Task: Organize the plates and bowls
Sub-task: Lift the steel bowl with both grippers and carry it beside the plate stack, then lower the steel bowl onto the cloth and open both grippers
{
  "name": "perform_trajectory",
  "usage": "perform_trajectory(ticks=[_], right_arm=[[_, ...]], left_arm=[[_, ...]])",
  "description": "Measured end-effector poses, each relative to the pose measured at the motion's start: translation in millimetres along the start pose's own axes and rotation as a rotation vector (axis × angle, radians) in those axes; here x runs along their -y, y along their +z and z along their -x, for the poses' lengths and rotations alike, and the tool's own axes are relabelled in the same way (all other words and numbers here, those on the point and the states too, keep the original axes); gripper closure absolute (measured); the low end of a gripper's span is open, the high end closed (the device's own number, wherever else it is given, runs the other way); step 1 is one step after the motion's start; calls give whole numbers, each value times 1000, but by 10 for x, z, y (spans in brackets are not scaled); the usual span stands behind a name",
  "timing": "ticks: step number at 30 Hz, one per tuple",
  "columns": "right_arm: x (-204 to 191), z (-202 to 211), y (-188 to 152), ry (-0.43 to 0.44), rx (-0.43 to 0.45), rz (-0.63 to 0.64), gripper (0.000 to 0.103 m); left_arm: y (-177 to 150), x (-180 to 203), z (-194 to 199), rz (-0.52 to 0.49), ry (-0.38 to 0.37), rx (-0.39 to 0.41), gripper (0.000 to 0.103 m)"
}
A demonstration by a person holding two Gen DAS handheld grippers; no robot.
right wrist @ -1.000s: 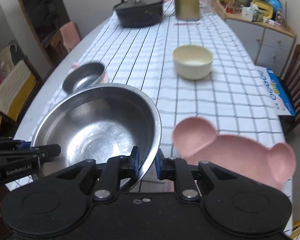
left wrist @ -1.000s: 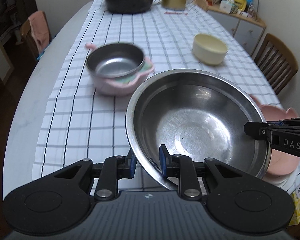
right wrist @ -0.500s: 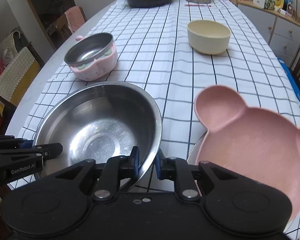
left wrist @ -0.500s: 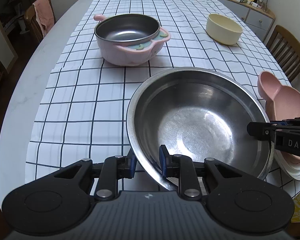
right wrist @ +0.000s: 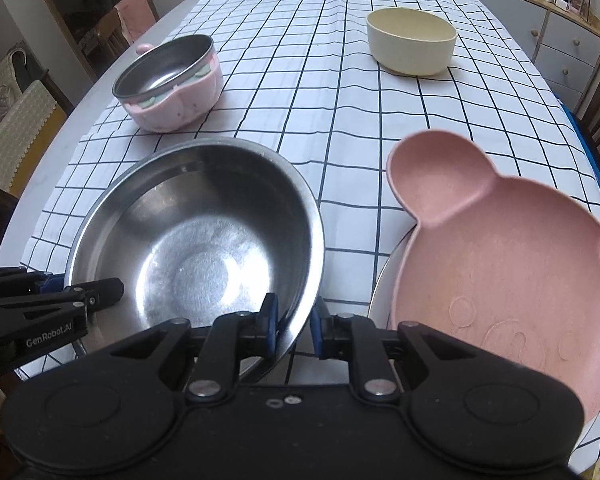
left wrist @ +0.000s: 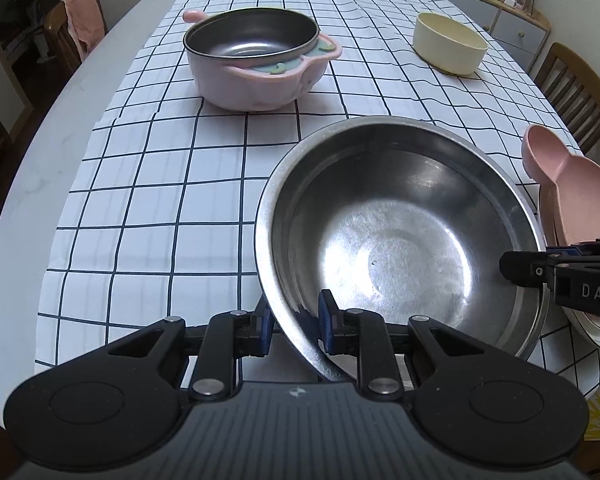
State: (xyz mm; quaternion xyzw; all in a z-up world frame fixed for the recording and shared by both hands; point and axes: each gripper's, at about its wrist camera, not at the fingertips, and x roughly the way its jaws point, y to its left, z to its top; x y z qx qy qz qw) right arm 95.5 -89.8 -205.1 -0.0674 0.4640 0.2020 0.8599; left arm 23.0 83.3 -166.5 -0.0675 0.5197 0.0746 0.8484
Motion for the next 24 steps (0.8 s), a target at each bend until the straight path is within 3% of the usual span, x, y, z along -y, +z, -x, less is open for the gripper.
perform_trajectory(ticks=[10,15,18,21,22,24], right_arm=[[-17,46,-5,-17,-26,13,80],[15,130,-19,-29,-16,9,70],[36,190,-23,-27,-8,10,66],[55,260,-33,-24,9,5,55],[59,279,-36,-23,14,6,55],[63,321,-44,-22,24,13,54]], left_arm=[[-7,-5,-1,9,-12,-12,81],[-28,7,41,16,-10,-15,79],[-48,18,114,23,-7,3,75],[-70,0,185,44,-10,23,61],[-77,-6,217,50,-8,34,55],[-82,-10,279,53,-5,53,54]])
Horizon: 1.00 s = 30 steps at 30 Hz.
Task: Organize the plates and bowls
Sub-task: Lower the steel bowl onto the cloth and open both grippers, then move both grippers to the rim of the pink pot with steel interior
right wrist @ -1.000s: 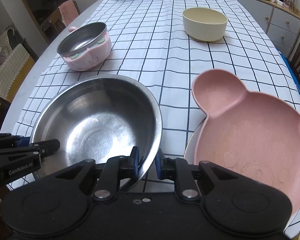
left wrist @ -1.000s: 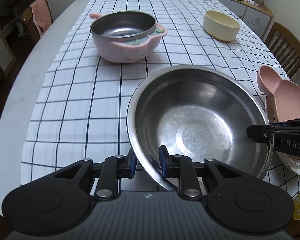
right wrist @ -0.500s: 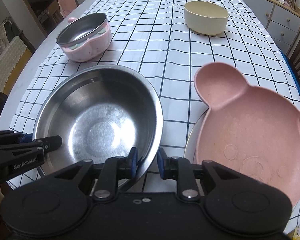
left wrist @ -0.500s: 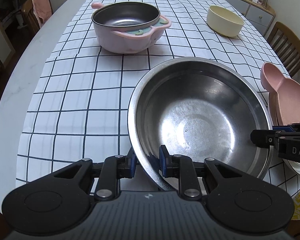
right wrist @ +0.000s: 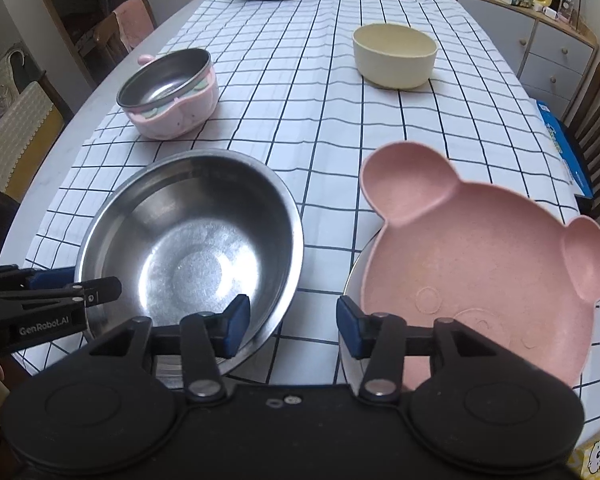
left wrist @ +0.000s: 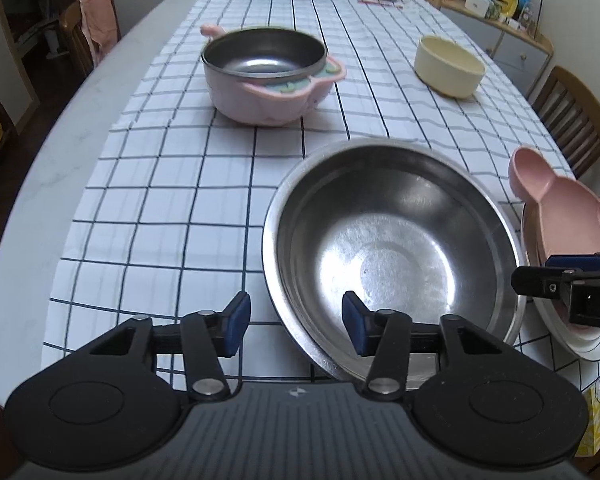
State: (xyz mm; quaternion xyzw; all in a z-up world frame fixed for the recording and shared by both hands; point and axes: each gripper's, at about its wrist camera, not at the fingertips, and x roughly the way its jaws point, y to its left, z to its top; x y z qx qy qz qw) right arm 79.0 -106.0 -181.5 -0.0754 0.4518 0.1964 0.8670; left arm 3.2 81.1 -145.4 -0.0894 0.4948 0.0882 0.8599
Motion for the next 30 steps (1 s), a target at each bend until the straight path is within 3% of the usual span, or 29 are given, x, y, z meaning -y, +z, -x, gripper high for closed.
perform_trajectory(ticks=[4,11,15,22,30], right_arm=[[-11,104,3,11,21,16,53],[-124,379,117,35,103,94,38],[-182,528,240,49,163,123,30],[-327,683,515,72,253,175,23],[-505,690,882,84,358,191,5]], left_arm=[[9,-7,137,12,-5,31,54],[89,21,412,23,-9,104,53],[176,20,558,28,-9,153,44],[430,-82,730,37,-1,229,40],[856,-279,712,50,-5,287,35]])
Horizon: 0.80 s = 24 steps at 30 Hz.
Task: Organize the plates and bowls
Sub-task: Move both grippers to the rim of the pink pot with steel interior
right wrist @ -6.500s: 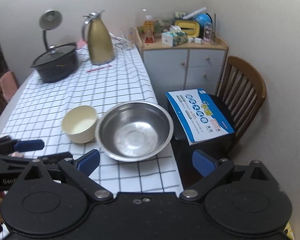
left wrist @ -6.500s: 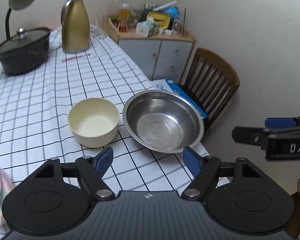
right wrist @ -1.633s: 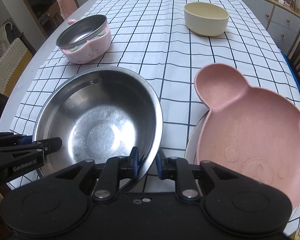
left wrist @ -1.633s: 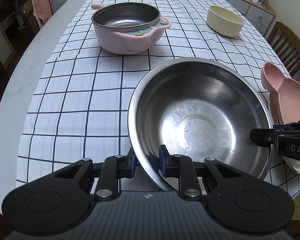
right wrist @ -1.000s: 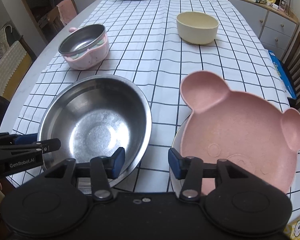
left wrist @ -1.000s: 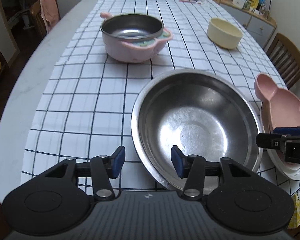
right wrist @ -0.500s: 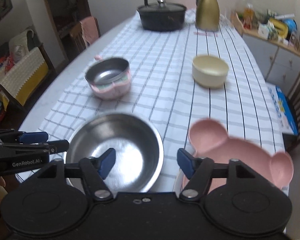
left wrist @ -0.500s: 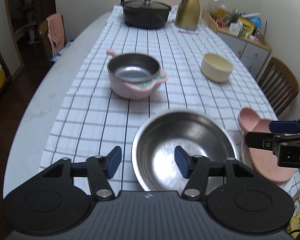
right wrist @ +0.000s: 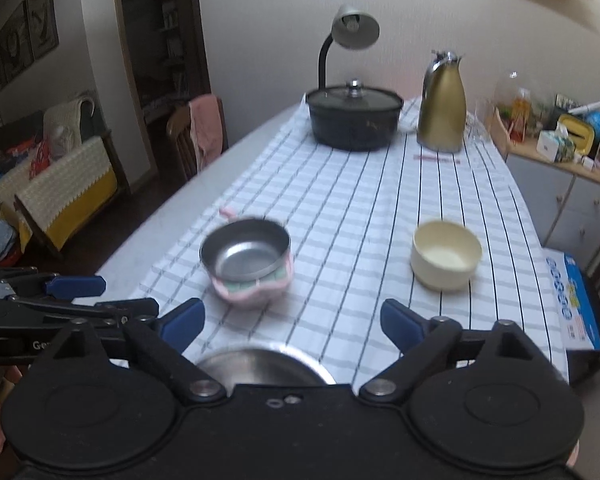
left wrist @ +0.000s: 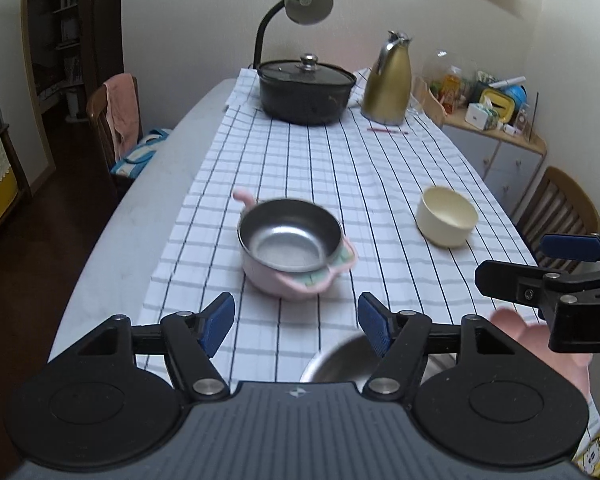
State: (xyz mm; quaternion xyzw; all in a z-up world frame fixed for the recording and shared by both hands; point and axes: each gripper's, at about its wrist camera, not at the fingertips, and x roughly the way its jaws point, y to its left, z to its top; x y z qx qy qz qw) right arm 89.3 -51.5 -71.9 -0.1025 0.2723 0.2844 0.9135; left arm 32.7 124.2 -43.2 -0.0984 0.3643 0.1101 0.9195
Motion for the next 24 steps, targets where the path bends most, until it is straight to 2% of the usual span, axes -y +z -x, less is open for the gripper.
perform_trajectory(ticks=[2,7,16,24], right_arm=[[-18,-72,87,-13,19,-6,3],[-21,-359,287,-13,17,-25,1],[26,-1166,512,-53,-90,-60,2],[45,-1805,585,-66,-211,-98,13]], left_arm=[[98,-53,-73,7,-2,8,28],[286,-215,-362,18,-7,1,27],[516,-499,-1094,51,-15,-77,27],[553,-677,-1689,94,-38,-177,27]])
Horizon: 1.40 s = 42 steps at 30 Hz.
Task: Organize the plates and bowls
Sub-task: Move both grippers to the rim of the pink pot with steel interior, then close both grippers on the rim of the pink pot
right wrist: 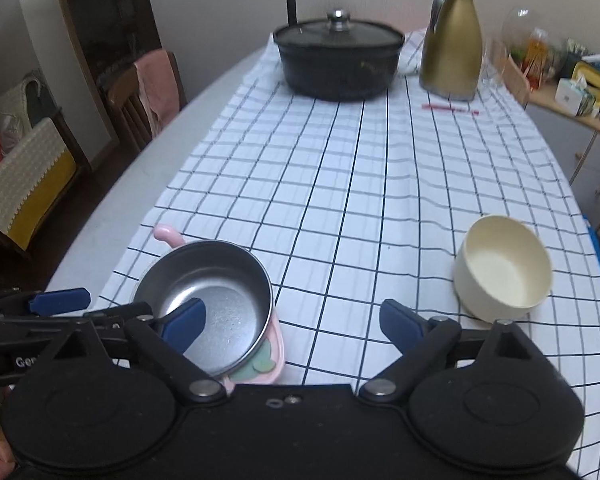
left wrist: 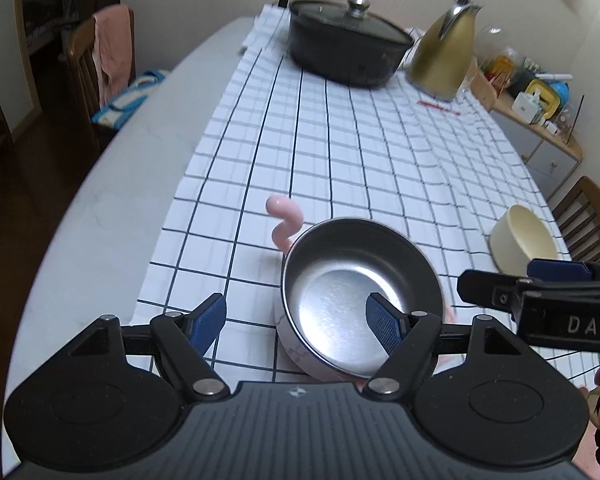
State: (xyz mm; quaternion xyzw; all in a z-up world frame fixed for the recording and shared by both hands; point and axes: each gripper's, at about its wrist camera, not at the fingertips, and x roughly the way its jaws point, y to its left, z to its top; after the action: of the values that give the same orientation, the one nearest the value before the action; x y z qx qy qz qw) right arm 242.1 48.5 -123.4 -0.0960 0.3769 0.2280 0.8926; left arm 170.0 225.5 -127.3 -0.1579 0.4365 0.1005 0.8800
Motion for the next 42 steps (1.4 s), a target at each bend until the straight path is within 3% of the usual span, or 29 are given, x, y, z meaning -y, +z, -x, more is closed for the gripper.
perform_trajectory(ticks=[9,11,15,17,25,30,42], right_arm=[[-73,-389,60,-21,-82,-6,32],[-82,-435,56,-25,-90,-8,36],[-129,-522,62,-30,-110,3,51],[-166,-547,68,-32,-113,14,56],[-200,-596,95,-13,-126,2,73],[-204,-601,104,-8,-129,4,90],[-220,-555,123,-37,-128,4,98]], left_arm=[[31,-108,-281,6,-22,-53,28],[30,-119,-308,4,-24,-62,42],[24,-105,-320,-5,-35,-72,50],[31,-96,-310,-11,-34,-71,61],[61,-100,-344,-31,-28,-90,78],[65,-73,-360,-49,-26,-95,88],[81,-28,-371,-92,-7,-94,92]])
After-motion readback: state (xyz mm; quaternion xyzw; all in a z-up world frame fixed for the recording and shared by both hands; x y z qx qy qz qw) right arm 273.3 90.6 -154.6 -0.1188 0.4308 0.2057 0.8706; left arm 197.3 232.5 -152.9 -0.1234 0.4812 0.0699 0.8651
